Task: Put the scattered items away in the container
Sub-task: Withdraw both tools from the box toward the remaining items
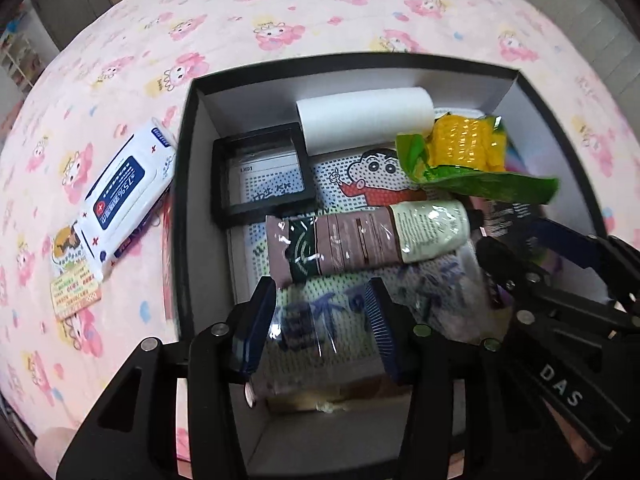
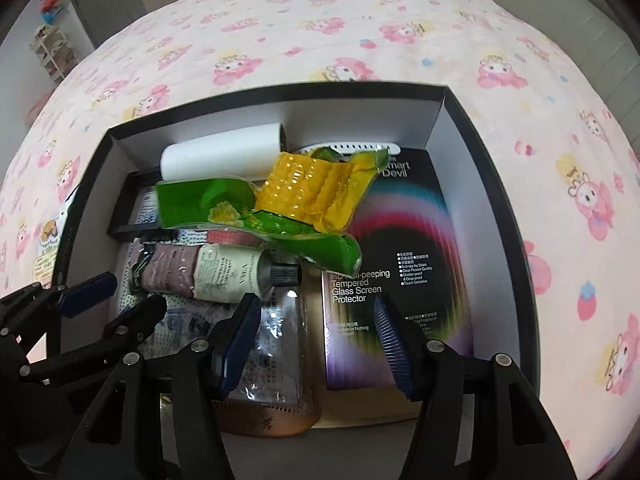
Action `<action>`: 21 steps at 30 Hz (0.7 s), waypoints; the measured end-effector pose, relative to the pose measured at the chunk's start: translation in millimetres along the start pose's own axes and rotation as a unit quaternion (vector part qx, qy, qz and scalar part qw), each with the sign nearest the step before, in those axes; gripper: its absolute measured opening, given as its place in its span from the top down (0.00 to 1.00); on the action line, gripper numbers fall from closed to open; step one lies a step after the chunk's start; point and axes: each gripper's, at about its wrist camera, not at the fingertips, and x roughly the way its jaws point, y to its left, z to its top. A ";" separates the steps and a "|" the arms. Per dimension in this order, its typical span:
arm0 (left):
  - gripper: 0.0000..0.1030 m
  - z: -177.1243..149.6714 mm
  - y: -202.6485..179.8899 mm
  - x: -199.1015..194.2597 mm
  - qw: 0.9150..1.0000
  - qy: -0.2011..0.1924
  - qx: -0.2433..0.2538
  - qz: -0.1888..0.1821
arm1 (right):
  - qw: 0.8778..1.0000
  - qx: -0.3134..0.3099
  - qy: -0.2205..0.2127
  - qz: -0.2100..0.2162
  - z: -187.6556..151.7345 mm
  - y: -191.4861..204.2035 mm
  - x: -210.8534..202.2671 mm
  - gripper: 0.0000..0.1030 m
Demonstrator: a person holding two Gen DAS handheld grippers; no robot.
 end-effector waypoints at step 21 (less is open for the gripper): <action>0.53 -68.0 52.8 -99.5 0.991 -0.103 -0.018 -0.083 | 0.989 -0.007 -0.140 0.046 -53.8 57.9 -80.4 0.46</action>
